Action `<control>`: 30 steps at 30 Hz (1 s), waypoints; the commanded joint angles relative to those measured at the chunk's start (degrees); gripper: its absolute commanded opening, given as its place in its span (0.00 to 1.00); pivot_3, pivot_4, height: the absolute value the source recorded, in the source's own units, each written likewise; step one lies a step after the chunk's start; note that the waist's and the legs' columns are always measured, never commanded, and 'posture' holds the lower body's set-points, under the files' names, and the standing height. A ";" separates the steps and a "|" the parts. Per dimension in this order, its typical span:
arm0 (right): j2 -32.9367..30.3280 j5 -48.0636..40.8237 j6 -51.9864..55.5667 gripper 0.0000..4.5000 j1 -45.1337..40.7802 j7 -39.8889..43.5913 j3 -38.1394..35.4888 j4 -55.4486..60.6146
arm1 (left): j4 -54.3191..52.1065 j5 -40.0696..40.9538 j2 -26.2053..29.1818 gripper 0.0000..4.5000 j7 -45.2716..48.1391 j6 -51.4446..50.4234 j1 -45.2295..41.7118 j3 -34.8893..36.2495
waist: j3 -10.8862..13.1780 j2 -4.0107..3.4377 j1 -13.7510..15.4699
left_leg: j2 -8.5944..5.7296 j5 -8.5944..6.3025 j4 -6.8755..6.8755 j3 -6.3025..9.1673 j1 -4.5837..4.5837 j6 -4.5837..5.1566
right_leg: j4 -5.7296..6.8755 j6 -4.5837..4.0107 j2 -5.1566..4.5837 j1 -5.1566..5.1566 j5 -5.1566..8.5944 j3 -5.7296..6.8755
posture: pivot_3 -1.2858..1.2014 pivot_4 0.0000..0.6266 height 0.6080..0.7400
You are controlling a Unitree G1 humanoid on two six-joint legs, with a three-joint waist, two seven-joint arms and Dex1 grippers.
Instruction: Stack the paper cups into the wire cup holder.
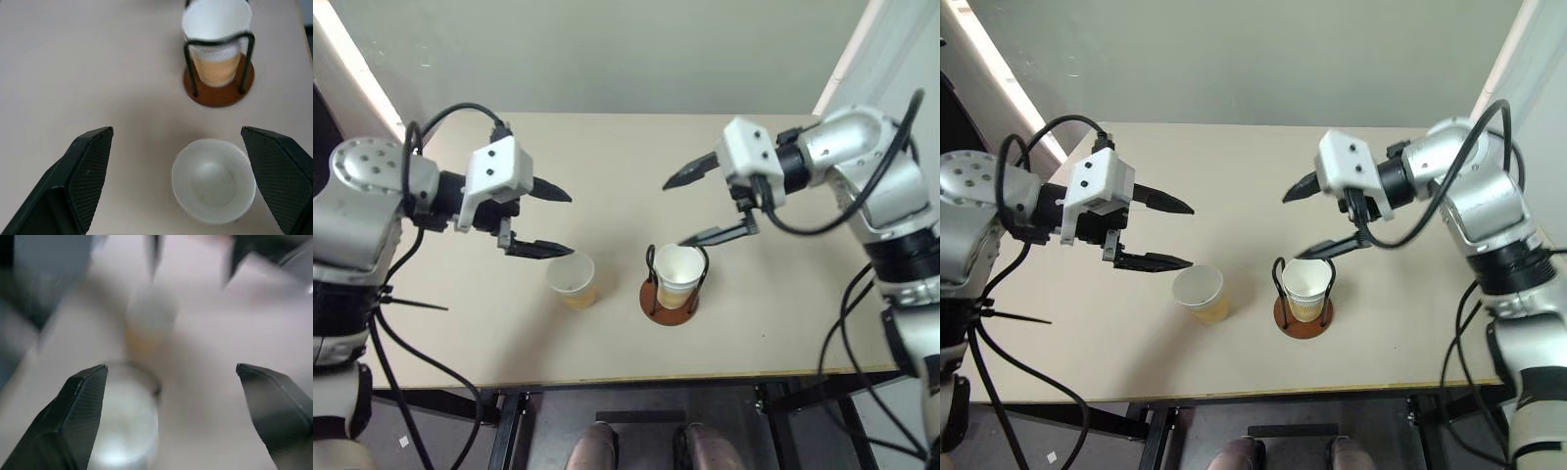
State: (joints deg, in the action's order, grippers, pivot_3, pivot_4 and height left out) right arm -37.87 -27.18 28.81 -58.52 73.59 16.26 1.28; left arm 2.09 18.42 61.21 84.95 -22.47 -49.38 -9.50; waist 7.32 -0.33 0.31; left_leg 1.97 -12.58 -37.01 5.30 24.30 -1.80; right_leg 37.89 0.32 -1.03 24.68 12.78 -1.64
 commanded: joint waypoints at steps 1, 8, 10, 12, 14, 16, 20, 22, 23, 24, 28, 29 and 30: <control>2.40 -1.70 5.07 0.99 3.23 -6.45 -3.04 6.76 | 5.71 -6.03 -1.68 1.00 4.42 6.43 -2.05 -4.89 | 0.00 0.01 -0.01 | 0.00 0.00 0.01 0.01 0.07 0.00 | 0.00 0.13 0.00 0.06 -0.06 0.02 | 0.52 0.24 1.00; 3.35 -4.15 12.48 0.99 7.45 -10.56 -5.03 13.08 | 20.37 -14.86 -8.36 1.00 6.77 16.80 -8.28 -10.67 | -0.01 0.03 0.12 | 0.00 0.00 -0.16 0.09 0.58 0.00 | -0.03 0.58 -0.01 0.42 -0.31 0.07 | 0.52 0.24 1.00; 1.75 -5.11 13.76 0.99 9.44 -9.53 -5.23 15.29 | 24.74 -16.80 -10.31 1.00 7.26 19.81 -10.60 -11.77 | -0.04 0.08 0.31 | -0.01 0.00 -0.17 0.09 0.65 0.01 | -0.08 0.62 -0.01 0.43 -0.34 0.08 | 0.52 0.24 1.00; 1.07 -5.22 14.65 0.99 10.62 -10.02 -5.47 16.64 | 28.03 -18.02 -11.79 1.00 7.50 22.47 -12.36 -13.55 | -0.04 0.07 0.43 | -0.01 0.00 -0.18 0.08 0.66 0.01 | -0.11 0.64 -0.03 0.42 -0.35 0.07 | 0.52 0.24 1.00; 1.04 -5.21 15.41 0.99 11.00 -11.10 -5.65 17.46 | 29.55 -18.14 -12.11 1.00 7.55 24.49 -12.97 -15.32 | -0.04 0.07 0.40 | -0.03 0.00 -0.19 0.07 0.66 0.02 | -0.15 0.73 -0.04 0.42 -0.40 0.06 | 0.52 0.24 1.00; 0.94 -5.16 15.94 0.99 11.33 -11.68 -5.68 18.22 | 30.21 -17.46 -12.13 1.00 7.55 25.52 -13.24 -16.64 | -0.04 0.07 0.20 | -0.03 0.01 -0.17 0.07 0.65 0.02 | -0.17 0.81 -0.03 0.43 -0.44 0.05 | 0.52 0.24 1.00; -0.19 -5.01 16.99 1.00 12.80 -12.18 -5.40 20.25 | 31.06 -16.96 -11.90 0.92 7.55 27.07 -13.74 -19.54 | -0.04 0.07 0.18 | -0.02 0.02 -0.17 0.08 0.64 0.04 | -0.17 0.86 -0.02 0.43 -0.45 0.06 | 0.52 0.24 1.00; -1.01 -4.21 16.92 1.00 13.61 -12.46 -5.10 20.85 | 31.25 -16.72 -11.49 0.81 7.55 27.57 -14.04 -20.66 | -0.04 0.07 0.21 | -0.02 0.02 -0.18 0.08 0.66 0.04 | -0.17 0.91 -0.02 0.43 -0.47 0.06 | 0.52 0.24 1.00; -1.40 -3.71 16.79 1.00 14.01 -12.74 -5.06 20.86 | 31.29 -16.36 -11.38 0.73 7.55 27.56 -14.25 -21.09 | -0.04 0.07 0.22 | -0.03 0.02 -0.19 0.07 0.67 0.04 | -0.19 0.94 -0.03 0.43 -0.49 0.05 | 0.52 0.24 1.00; -1.70 -3.33 16.65 1.00 14.31 -13.01 -5.03 20.83 | 31.30 -16.08 -11.28 0.65 7.55 27.55 -14.42 -21.39 | -0.04 0.07 0.22 | -0.03 0.02 -0.21 0.07 0.68 0.04 | -0.20 0.96 -0.03 0.42 -0.51 0.05 | 0.52 0.24 1.00; -2.32 -2.68 16.14 1.00 14.94 -13.36 -4.99 20.93 | 30.16 -14.37 -10.57 0.34 7.55 26.96 -14.70 -22.67 | -0.04 0.08 0.23 | -0.03 0.03 -0.25 0.07 0.68 0.05 | -0.21 1.03 -0.03 0.41 -0.55 0.05 | 0.52 0.24 1.00; -2.30 -2.70 16.04 1.00 14.94 -13.32 -5.12 20.90 | 30.00 -13.87 -10.40 0.26 7.55 26.78 -14.84 -22.97 | -0.04 0.07 0.23 | -0.03 0.03 -0.25 0.07 0.68 0.06 | -0.21 1.04 -0.03 0.41 -0.56 0.05 | 0.52 0.24 1.00; -2.28 -2.86 16.01 1.00 14.88 -13.23 -5.29 20.83 | 29.96 -13.48 -10.28 0.19 7.55 26.68 -14.97 -23.19 | -0.04 0.08 0.23 | -0.03 0.03 -0.25 0.07 0.68 0.06 | -0.21 1.05 -0.03 0.41 -0.56 0.04 | 0.52 0.24 1.00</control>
State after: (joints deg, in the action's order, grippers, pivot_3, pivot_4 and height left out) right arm -39.72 -30.00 45.58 -43.35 60.59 12.36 20.49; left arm 33.52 3.40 49.91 90.12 4.03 -62.48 -32.77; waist 7.28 -0.25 0.54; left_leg 1.94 -12.55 -37.27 5.37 24.98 -1.73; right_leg 37.69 1.39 -1.05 25.08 12.21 -1.59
